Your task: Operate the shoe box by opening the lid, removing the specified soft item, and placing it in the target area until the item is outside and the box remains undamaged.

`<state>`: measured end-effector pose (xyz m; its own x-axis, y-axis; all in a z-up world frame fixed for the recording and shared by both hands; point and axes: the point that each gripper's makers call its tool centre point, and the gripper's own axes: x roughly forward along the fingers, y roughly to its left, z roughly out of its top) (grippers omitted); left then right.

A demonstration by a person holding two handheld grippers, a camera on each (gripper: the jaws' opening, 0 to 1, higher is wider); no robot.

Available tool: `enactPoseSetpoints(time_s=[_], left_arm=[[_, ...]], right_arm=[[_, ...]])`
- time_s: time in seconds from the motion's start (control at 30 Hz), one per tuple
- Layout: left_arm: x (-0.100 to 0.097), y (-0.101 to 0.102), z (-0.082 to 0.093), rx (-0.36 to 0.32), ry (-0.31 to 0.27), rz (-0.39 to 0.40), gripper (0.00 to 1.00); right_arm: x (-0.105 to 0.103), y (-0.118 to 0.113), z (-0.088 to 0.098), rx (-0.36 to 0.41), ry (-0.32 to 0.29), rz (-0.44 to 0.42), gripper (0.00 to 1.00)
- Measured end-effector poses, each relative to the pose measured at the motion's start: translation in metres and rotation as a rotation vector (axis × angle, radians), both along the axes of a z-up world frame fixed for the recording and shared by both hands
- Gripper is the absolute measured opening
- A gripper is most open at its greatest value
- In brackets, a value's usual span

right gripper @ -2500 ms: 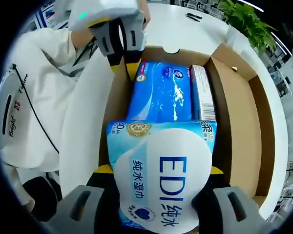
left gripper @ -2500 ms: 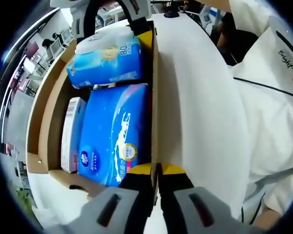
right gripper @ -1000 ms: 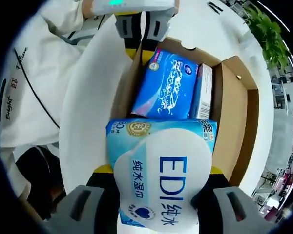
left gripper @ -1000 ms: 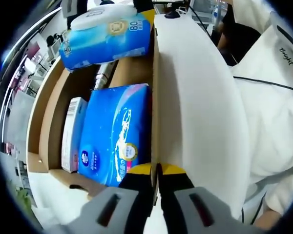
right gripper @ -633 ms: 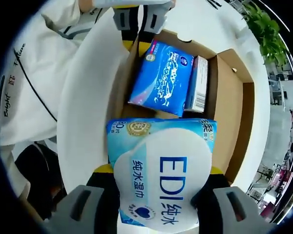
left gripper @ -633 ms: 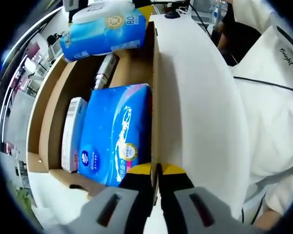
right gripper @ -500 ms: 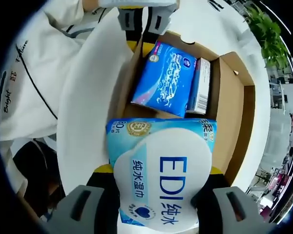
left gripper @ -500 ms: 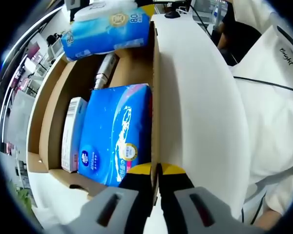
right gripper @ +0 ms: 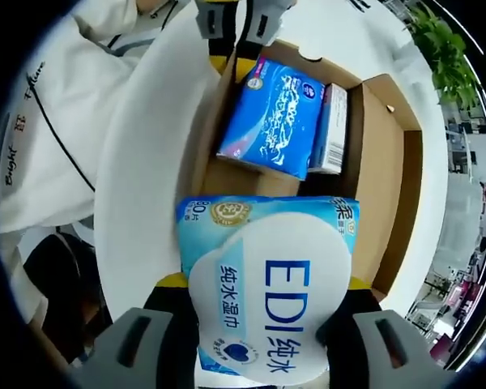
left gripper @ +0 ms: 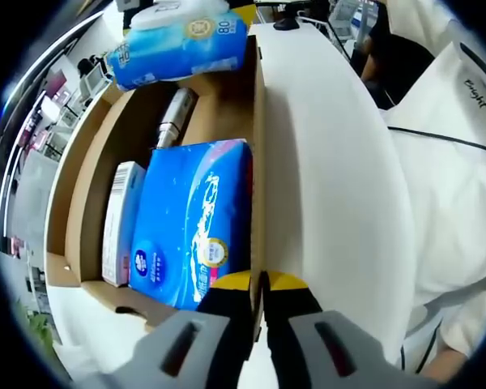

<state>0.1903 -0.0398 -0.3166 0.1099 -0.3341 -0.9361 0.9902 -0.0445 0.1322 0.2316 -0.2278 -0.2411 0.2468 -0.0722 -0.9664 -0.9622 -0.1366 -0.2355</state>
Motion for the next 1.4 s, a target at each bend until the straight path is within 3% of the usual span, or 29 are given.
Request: enactPoseSetpoints(time_s=[0.43, 0.63, 0.7, 0.73, 0.83, 1.17, 1.3, 1.4], left_arm=[[0.000, 0.000, 0.000, 0.000, -0.001, -0.001, 0.03], [0.000, -0.001, 0.001, -0.005, -0.007, -0.004, 0.03], [0.000, -0.001, 0.001, -0.007, -0.008, -0.005, 0.03], [0.000, -0.001, 0.001, -0.007, -0.008, -0.005, 0.03], [0.000, -0.002, 0.000, -0.003, -0.006, -0.003, 0.03], [0.000, -0.001, 0.000, -0.002, -0.004, -0.004, 0.03], [-0.001, -0.001, 0.000, 0.000, 0.000, -0.005, 0.03], [-0.001, -0.001, 0.000, 0.000, -0.002, -0.003, 0.03]], right_arm=[[-0.003, 0.001, 0.000, 0.056, 0.031, 0.000, 0.61], [0.004, -0.004, 0.000, 0.072, 0.028, -0.045, 0.61], [0.005, -0.004, -0.001, 0.081, 0.024, 0.003, 0.61], [0.010, 0.000, -0.003, 0.104, -0.007, 0.048, 0.61], [0.006, -0.003, -0.004, 0.114, 0.029, -0.036, 0.61], [0.012, -0.007, 0.005, 0.116, -0.024, -0.028, 0.61], [0.009, -0.009, 0.005, 0.069, -0.014, -0.022, 0.61], [0.009, -0.007, 0.013, 0.103, -0.015, -0.027, 0.61]])
